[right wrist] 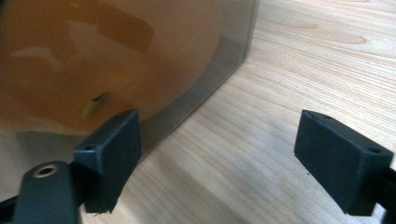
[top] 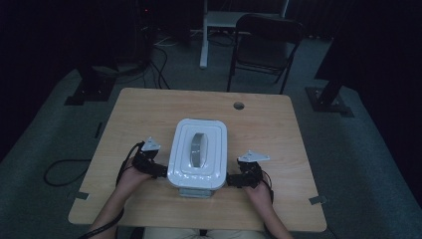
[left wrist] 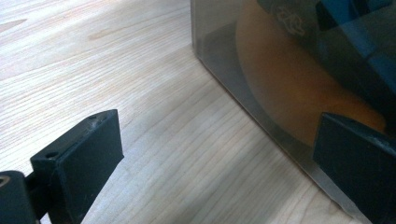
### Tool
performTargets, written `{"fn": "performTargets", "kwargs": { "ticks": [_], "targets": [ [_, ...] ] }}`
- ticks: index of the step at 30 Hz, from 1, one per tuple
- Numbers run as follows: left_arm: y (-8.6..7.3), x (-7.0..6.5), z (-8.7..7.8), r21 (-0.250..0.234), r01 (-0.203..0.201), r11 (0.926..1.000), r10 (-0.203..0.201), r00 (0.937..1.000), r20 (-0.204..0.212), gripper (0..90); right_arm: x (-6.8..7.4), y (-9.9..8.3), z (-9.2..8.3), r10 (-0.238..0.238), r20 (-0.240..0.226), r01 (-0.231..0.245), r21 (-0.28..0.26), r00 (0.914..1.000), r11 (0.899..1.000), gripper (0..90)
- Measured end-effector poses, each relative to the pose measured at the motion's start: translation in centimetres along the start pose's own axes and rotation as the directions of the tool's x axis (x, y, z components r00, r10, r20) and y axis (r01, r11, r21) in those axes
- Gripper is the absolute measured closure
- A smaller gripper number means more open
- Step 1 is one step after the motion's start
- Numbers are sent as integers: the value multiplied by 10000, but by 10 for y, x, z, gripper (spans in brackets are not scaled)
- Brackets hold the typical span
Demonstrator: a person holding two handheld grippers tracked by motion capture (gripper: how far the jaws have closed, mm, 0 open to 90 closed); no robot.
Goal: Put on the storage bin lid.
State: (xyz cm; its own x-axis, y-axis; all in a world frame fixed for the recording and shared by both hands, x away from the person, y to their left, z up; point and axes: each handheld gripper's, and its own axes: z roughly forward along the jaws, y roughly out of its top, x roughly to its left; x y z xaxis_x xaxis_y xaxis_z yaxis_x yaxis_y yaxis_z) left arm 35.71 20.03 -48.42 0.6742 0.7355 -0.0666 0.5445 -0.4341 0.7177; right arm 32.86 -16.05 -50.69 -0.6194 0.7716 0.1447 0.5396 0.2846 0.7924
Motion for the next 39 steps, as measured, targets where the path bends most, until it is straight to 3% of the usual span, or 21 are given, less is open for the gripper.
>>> {"fn": "performTargets", "kwargs": {
  "ticks": [2,4,11,27,39],
  "targets": [
    [0,1,-1,-59,41,10000,-41,10000,-13,26,-2,-1,0,8,-10,-8,-2,10000,10000,135],
    [-1,2,-2,-148,73,9999,-74,9999,-73,26,-2,-2,0,-208,313,207,51,9993,9998,135],
    [-1,2,-6,-448,64,9990,-71,9998,-162,26,-8,-1,-6,-106,840,128,-249,9964,9996,134],
    [-6,3,-13,-550,104,9984,-112,9998,-140,26,-14,-1,-10,49,923,-12,-396,9957,9992,135],
    [-17,8,-20,-545,307,9980,-323,9991,-289,26,-26,-5,-23,340,1511,-209,-870,9879,9960,134]
  ]
}}
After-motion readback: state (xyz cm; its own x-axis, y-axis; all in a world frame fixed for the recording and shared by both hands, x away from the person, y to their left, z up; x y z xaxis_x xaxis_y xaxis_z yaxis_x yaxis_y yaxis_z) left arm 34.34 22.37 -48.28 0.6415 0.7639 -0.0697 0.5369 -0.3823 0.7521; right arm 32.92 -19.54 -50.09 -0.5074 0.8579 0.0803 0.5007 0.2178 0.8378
